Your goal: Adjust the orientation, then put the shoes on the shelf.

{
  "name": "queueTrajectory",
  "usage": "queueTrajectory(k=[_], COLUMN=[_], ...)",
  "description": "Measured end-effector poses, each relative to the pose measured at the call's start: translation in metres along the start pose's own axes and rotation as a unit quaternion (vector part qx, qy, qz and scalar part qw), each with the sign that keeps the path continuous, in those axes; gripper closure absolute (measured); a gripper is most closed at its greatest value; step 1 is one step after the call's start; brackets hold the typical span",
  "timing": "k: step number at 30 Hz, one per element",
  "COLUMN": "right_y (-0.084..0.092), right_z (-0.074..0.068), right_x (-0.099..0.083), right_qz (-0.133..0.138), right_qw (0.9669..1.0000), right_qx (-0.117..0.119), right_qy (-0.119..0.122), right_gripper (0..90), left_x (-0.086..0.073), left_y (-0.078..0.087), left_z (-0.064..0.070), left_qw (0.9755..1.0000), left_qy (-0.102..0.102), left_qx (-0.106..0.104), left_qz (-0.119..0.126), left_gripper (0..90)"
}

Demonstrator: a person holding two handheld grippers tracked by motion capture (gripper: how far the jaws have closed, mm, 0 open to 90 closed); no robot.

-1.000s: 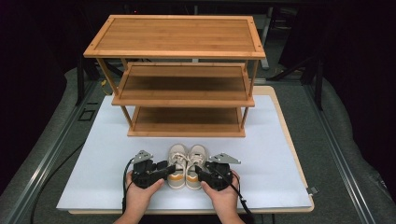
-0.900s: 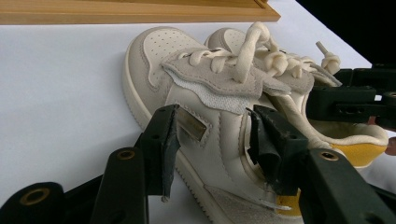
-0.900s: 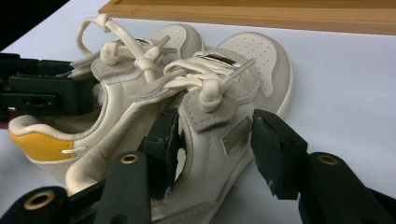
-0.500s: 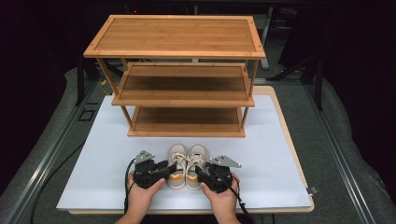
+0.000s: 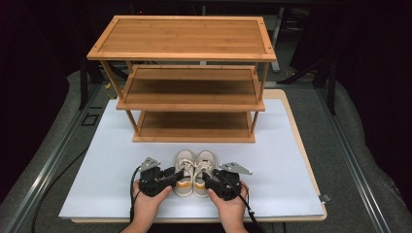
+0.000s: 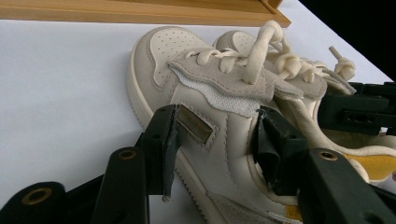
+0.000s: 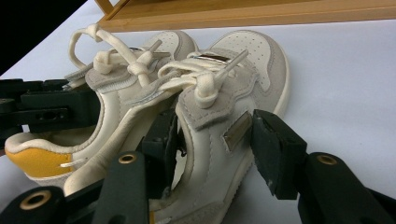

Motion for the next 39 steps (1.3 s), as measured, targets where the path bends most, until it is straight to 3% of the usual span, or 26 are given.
queueTrajectory(k=[6,29,39], right_y=[0.0002,-0.0003,-0.0001], right_z=[0.0003,-0.0024,-0.0035], right_x=[-0.0003,-0.0019,-0.0042], right_qz=[0.002,0.010,0.020], right_qw=[1.0000,0.9998,0.9994], right_qx=[0.000,-0.019,-0.028], right_qy=[0.001,0.001,-0.011], right_gripper=[52.2,56.6,58.3], left_x=[0.0012,-0.0025,-0.0041], left_y=[-0.0006,-0.0014,-0.0017], left_z=[0.0010,0.0024,0.0041], left_qw=[1.0000,0.9997,0.9992], left_qy=[-0.002,0.011,0.017], left_qx=[0.006,0.018,0.027], left_qz=[-0.005,0.014,0.023], left_gripper=[54.0,56.8,58.0])
Point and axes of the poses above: each handheld gripper's, and its own axes: y roughly backward along the jaws, x roughly out of its top, z roughly to its right, the point moved 2 cm from there along -y, roughly forward along the jaws, and after that the axes turned 3 degrees about -x, right-handed, at the moved point
